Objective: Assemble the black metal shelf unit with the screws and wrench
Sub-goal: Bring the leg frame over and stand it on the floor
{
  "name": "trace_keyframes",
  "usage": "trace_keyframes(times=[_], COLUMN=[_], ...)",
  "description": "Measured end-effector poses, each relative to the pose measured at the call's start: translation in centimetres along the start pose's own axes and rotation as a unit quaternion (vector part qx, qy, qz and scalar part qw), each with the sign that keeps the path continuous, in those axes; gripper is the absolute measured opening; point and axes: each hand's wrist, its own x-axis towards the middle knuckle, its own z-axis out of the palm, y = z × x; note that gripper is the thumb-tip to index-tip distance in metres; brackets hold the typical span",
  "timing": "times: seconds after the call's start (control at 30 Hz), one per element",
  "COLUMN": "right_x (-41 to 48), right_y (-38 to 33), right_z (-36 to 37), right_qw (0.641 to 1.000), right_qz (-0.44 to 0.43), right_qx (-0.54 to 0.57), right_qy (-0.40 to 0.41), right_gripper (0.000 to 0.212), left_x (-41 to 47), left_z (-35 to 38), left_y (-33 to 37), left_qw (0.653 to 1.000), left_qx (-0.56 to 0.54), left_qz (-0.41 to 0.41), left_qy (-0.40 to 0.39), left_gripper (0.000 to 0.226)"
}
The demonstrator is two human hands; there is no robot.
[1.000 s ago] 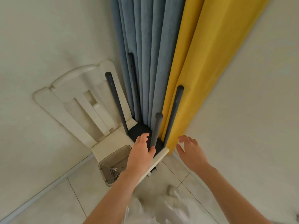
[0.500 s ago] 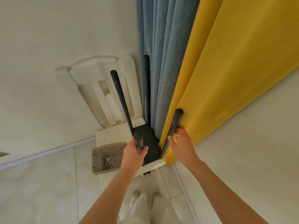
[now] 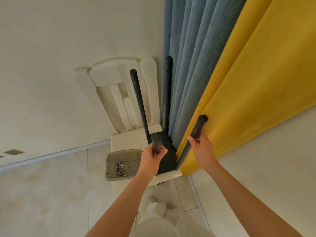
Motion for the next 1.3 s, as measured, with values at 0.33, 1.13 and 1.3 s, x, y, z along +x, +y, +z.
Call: trace_keyframes(times=[0.33, 1.13, 1.3], right_x=[2.4, -7.0, -9.9], right_y=[-5.9, -19.4, -21.1], right_z=[-0.9, -8.0, -6.2], right_qw=[0.994, 0.911, 0.891], right_qz=[-0.111, -0.313, -0.338], right_qx=[0.014, 0.259, 0.269], right_qy=[-0.007, -0.067, -0.138], right_gripper=[0.021, 0.015, 0.012], left_x=[2.6, -11.3, -15.1], left_z=[-3.1, -8.6, -11.2], left_y=[4.4, 15.5, 14.0], left_qw=[0.995, 0.907, 0.893], left_qx=[-0.043, -0.094, -0.102], left_qz=[0.069, 0.341, 0.330], left_qy=[0.050, 0.228, 0.288], left_gripper=[0.011, 0.014, 0.016])
